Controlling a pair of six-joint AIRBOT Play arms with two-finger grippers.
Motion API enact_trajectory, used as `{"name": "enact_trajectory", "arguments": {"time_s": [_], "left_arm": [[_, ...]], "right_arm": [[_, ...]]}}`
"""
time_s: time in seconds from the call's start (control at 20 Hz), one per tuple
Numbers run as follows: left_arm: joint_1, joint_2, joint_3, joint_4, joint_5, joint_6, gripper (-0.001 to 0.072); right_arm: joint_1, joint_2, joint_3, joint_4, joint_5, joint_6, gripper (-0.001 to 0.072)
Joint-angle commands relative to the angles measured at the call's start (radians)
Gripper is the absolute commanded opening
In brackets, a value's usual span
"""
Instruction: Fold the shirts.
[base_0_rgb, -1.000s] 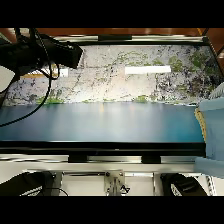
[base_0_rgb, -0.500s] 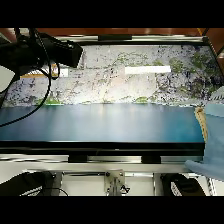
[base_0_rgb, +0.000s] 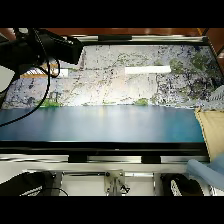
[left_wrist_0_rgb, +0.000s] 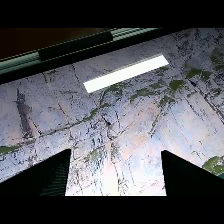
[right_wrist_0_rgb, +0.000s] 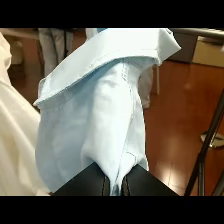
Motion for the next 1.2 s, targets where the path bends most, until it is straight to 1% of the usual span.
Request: {"name": "enact_trajectory", "arguments": {"time_s": [0.0,0.2,0.35,0.6,0.75,0.85,1.05,1.15], "left_arm": [[0.0,-0.001,0.0,0.0,0.013,0.0,0.068],[0.0,0.0,0.0,0.0,0.024,0.0,0.068],[0.0,0.0,0.0,0.0,0.024,0.0,0.0679],[0.0,0.0,0.0,0.0,0.02,0.0,0.0679],[0.0,0.0,0.0,0.0,0.02,0.0,0.0679],[0.001,-0.001,0.0,0.0,0.02,0.0,0.0679],[0.001,-0.001,0.0,0.0,0.02,0.0,0.0679],[0.001,-0.001,0.0,0.0,0.02,0.0,0.0679]], "right_arm": [[-0.01,-0.012,0.0,0.008,-0.058,0.011,0.0074],[0.03,-0.112,0.0,0.003,-0.151,0.039,0.0073],[0.046,-0.227,0.0,0.001,-0.249,0.105,0.0074],[0.045,-0.436,0.0,0.002,-0.279,0.217,0.0074],[0.032,-0.514,0.0,0.005,-0.293,0.259,0.0074],[-0.041,-0.543,0.0,0.032,-0.301,0.302,0.0074],[-0.255,-0.552,0.0,0.13,-0.341,0.32,0.0074],[-0.384,-0.552,0.0,0.208,-0.37,0.329,0.0074]]}}
